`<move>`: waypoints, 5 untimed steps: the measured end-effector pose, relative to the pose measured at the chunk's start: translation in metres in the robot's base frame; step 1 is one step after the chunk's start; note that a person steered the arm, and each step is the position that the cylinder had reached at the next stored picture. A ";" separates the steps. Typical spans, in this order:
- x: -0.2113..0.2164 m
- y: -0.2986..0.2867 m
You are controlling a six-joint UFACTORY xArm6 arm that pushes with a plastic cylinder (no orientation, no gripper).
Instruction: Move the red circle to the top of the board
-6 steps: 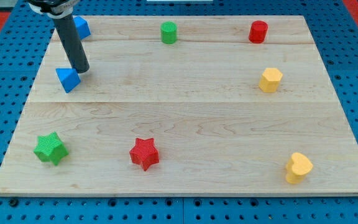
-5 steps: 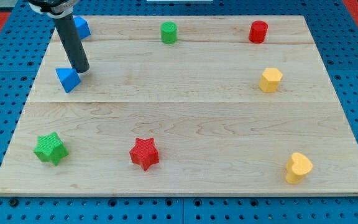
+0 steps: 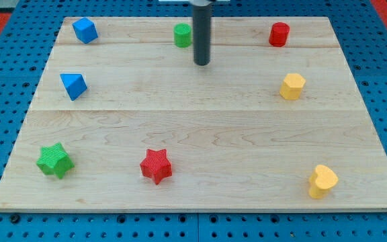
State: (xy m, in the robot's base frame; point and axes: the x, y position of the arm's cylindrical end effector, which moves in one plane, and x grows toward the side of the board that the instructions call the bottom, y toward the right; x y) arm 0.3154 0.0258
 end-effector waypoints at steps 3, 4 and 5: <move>-0.012 0.036; -0.015 0.096; -0.042 0.162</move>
